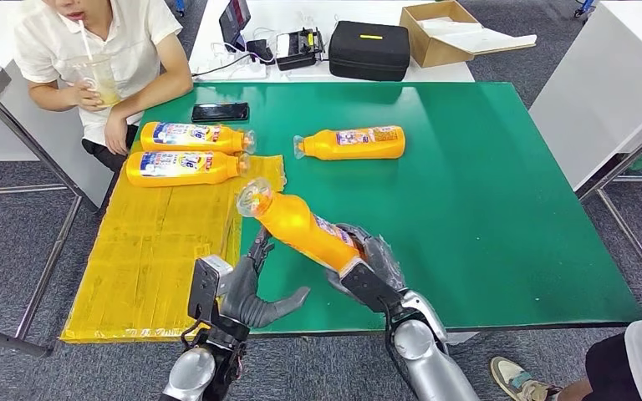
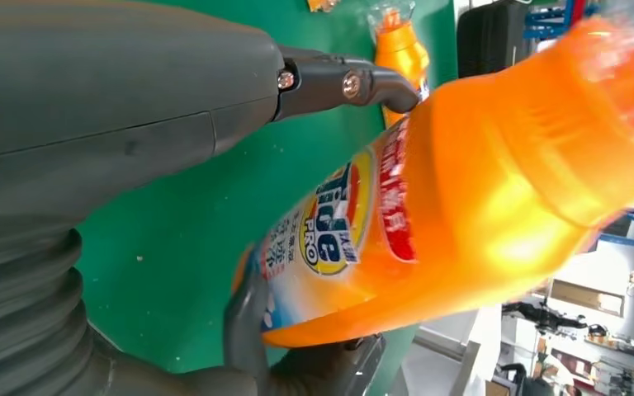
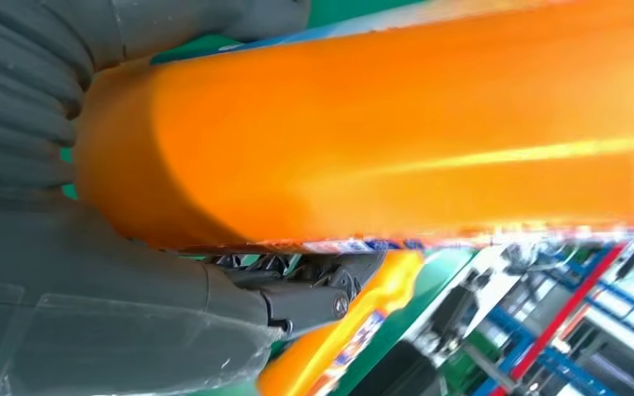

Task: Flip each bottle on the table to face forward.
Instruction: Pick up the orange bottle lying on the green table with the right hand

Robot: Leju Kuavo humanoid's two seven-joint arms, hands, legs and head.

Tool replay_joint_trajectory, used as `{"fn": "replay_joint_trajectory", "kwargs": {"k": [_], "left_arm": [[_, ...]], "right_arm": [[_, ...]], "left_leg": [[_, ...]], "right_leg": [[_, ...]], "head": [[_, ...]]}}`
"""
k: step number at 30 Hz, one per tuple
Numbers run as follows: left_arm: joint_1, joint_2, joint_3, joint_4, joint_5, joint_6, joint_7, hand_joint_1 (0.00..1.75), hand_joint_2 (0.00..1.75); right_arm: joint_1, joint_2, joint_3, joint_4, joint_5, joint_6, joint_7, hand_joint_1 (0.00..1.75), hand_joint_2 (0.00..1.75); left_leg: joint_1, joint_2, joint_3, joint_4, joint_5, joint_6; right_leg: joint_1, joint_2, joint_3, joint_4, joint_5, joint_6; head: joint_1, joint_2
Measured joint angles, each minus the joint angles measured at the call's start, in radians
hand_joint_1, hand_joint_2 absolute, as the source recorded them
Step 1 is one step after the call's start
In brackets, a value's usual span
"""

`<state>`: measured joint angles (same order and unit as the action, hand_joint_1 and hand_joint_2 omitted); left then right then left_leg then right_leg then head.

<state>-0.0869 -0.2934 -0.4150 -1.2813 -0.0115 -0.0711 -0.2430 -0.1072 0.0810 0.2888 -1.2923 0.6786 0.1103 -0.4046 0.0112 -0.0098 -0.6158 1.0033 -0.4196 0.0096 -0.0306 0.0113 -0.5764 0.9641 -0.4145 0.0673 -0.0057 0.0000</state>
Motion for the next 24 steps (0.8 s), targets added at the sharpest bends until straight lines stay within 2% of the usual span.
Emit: {"fn": "replay_joint_trajectory", "kwargs": {"k": [5,18,24], "left_arm": [[-0.001,0.000,0.000,0.000,0.036,-0.022,0.003,0.00,1.75],[-0.004,0.000,0.002,-0.027,0.167,-0.040,-0.028,0.00,1.75],[-0.005,-0.001,0.019,-0.027,0.383,-0.098,0.020,0.00,1.75]], "right_arm": [[-0.004,0.001,0.057,0.011,-0.002,-0.004,-0.031,1.74,1.75],[-0.022,0.003,0.157,0.076,-0.004,-0.018,-0.042,1.64,1.75],[-0.041,0.010,0.199,0.123,-0.002,-0.028,-0.077,1.57,1.75]], "left_leg": [[0.000,0.000,-0.001,0.000,0.000,0.000],[0.000,0.000,-0.001,0.000,0.000,0.000],[0.000,0.000,-0.001,0.000,0.000,0.000]], "right_leg": [[0.000,0.000,-0.001,0.000,0.000,0.000],[0.000,0.000,-0.001,0.000,0.000,0.000],[0.000,0.000,-0.002,0.000,0.000,0.000]], "head": [[0.000,0.000],[0.000,0.000],[0.000,0.000]]}}
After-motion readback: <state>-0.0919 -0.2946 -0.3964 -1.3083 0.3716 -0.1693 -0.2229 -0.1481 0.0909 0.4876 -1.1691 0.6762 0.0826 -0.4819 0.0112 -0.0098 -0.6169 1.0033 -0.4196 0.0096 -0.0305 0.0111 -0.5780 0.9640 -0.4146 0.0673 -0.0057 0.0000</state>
